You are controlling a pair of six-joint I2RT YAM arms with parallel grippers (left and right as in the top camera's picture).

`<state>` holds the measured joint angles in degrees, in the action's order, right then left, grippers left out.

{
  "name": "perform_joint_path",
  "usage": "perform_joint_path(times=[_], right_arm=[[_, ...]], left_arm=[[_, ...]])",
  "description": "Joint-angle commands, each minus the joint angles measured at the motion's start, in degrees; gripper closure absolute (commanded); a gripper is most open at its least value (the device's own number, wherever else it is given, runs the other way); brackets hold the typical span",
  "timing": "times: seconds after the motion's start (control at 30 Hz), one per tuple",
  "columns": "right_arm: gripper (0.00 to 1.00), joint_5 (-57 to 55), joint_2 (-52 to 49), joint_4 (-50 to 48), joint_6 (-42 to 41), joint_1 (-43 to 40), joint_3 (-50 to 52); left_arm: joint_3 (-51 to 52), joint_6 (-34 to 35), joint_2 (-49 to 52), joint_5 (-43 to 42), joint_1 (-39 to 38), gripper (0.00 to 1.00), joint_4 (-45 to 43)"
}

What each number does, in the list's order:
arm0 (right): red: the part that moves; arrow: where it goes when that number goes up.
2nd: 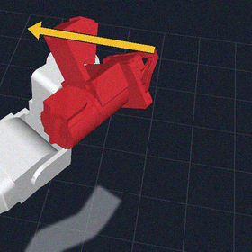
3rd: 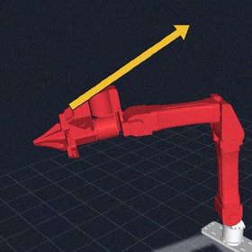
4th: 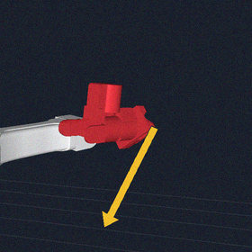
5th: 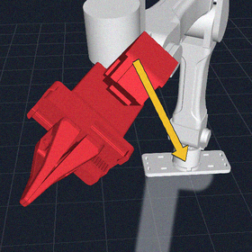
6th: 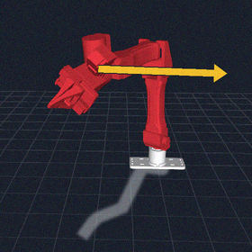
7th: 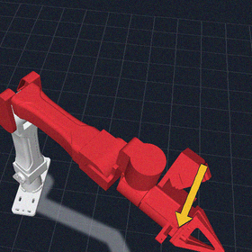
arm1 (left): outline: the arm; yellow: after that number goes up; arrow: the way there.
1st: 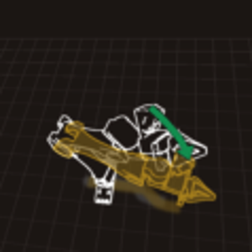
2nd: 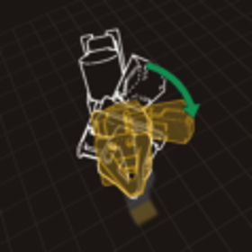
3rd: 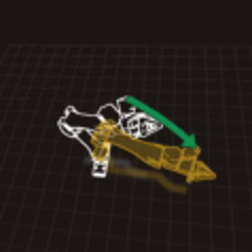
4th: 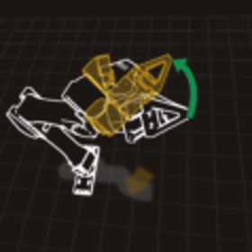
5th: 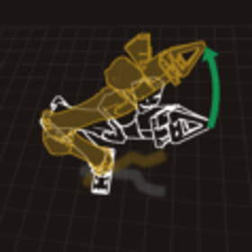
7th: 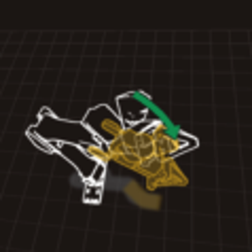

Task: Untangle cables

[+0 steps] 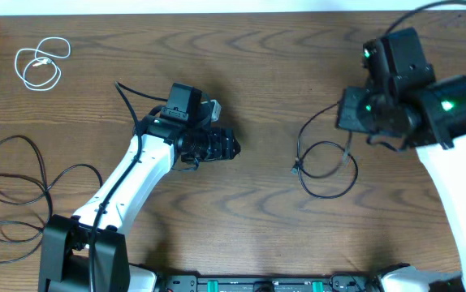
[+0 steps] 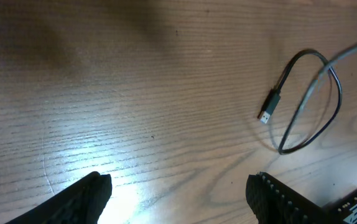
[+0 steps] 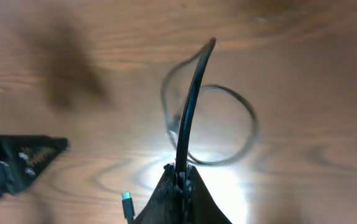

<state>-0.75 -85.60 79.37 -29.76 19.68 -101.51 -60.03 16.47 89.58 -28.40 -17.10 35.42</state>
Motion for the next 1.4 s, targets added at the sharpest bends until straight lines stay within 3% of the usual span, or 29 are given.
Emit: perform_joint_path(times=[0.0,0.27,0.4,0.57,0.67,1.03,1.2,1.27,1.37], right_arm=[[0.99,7.5,-3.3,-4.9,-0.2,0.5,-0.4],[0.99,31.0,-10.0,-24.9,-0.6,0.6,-0.4],[0.98,27.7,-11.8,-29.7,-4.3,0.2,-0.4],[0.99,22.6,-13.6,-34.3,-8.2,-1.2,-0.4],[0.99,21.0,-15.1,-37.5,-11.2,-2.1,-0.4],[0.99,36.4,-25.3,-35.5,-7.4,0.2,-0.4],[0.99,35.7,-29.0,-35.4,-7.4,2.7,-0.4],[0.9,34.9,-30.0,-35.2,-7.4,3.3,-0.4],[0.53,34.0,-30.8,-34.2,-5.2,4.0,-0.4]], left_arm=[[0.7,-1.0,0.7,-0.5,-0.1,0.25,-0.2],[0.7,2.9,0.7,6.7,-0.1,0.25,1.4],[0.7,3.3,0.7,8.5,-0.1,0.25,1.9],[0.7,12.0,0.7,18.4,0.0,0.25,4.4],[0.7,12.4,0.7,19.0,0.0,0.25,4.6],[0.7,12.4,0.7,19.0,0.0,0.25,4.8],[0.7,12.4,0.7,19.0,0.0,0.24,4.8],[0.7,12.4,0.7,19.0,0.0,0.25,4.9],[0.7,12.3,0.7,19.0,0.0,0.25,4.9]])
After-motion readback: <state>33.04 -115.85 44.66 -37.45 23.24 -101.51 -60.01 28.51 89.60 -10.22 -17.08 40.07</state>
